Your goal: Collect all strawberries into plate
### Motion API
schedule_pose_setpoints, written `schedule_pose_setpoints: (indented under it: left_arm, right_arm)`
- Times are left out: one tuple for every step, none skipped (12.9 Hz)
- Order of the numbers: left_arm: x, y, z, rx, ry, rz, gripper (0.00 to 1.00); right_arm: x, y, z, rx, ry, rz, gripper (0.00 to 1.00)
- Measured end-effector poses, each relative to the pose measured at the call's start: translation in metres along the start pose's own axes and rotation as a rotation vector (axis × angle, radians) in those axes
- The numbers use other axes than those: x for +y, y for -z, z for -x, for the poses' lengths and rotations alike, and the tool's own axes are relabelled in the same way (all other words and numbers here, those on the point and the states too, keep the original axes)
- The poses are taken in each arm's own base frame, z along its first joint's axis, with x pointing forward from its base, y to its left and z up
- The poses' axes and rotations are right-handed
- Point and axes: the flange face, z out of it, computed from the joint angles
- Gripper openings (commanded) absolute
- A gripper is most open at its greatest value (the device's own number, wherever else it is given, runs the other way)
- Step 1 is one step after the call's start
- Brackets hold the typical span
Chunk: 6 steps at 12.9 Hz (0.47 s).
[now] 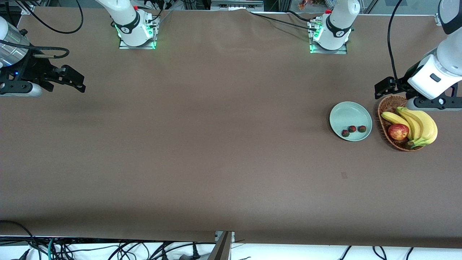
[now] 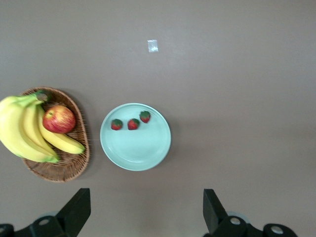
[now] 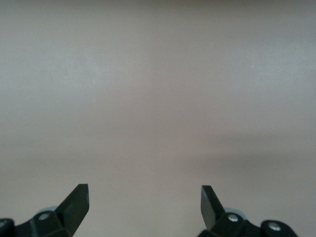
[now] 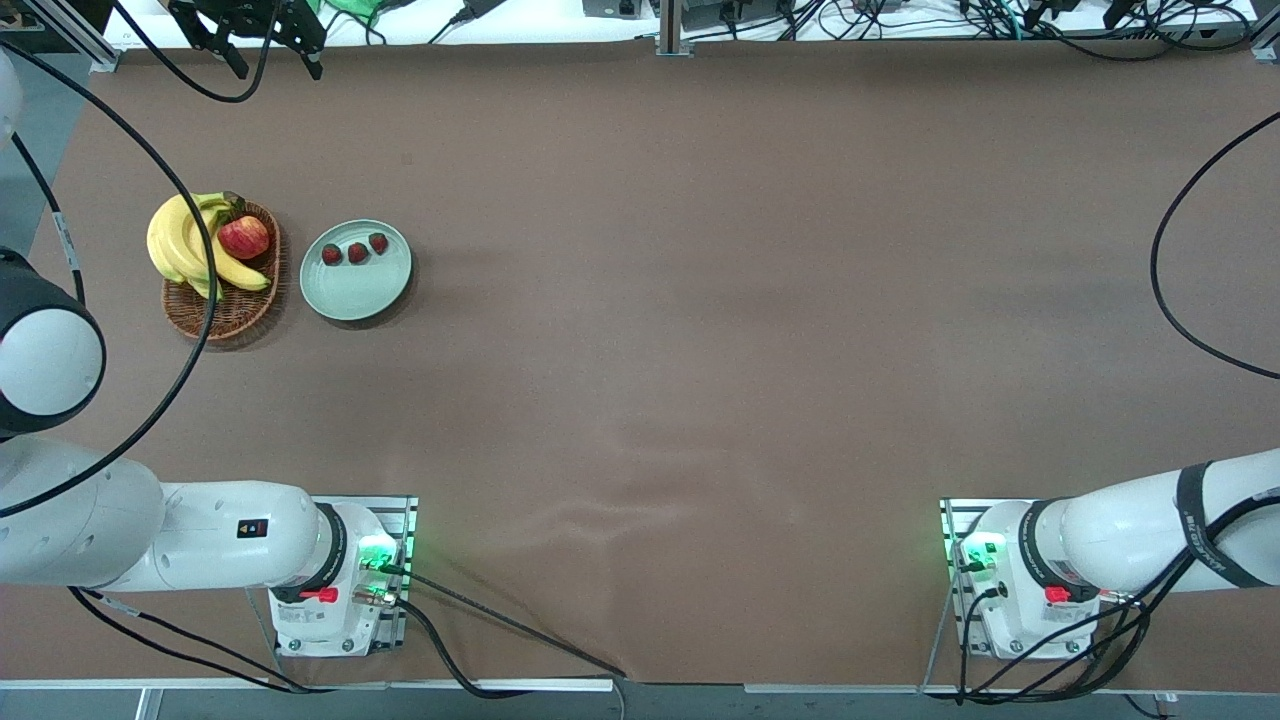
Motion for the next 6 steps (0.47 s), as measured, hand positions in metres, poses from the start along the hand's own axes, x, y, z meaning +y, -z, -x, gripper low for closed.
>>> schedule_pose_setpoints:
  left_arm:
    - [-0.0028, 0.0000, 0.0007, -0.008, 0.008, 0.016, 1.00]
    - [-0.0056, -0.0003, 0.0010, -0.013, 0.012, 0.020, 1.00]
    - [-0.0066, -0.0006, 0.0016, -0.018, 0.013, 0.020, 1.00]
    - [-0.0062, -0.0007, 0.0023, -0.024, 0.008, 0.020, 1.00]
    - [-0.0055, -0.0004, 0.0027, -0.026, 0.000, 0.019, 1.00]
    - [-0.0049, 0.0004, 0.0028, -0.025, -0.010, 0.020, 1.00]
  right_arm:
    - [0.0000, 0.0000, 0.0000, 0.000, 0.000, 0.000, 1.00]
    - [0.0000, 0.0000, 0.0000, 0.000, 0.000, 0.000, 1.00]
    - [0.0000, 0.0000, 0.0000, 0.000, 0.000, 0.000, 1.00]
    - [0.0000, 0.0000, 0.0000, 0.000, 0.000, 0.000, 1.00]
    - [0.0000, -0.0001, 0.0001, -0.001, 0.000, 0.000, 1.00]
    - [0.0000, -0.0001, 0.0001, -0.001, 0.000, 0.000, 1.00]
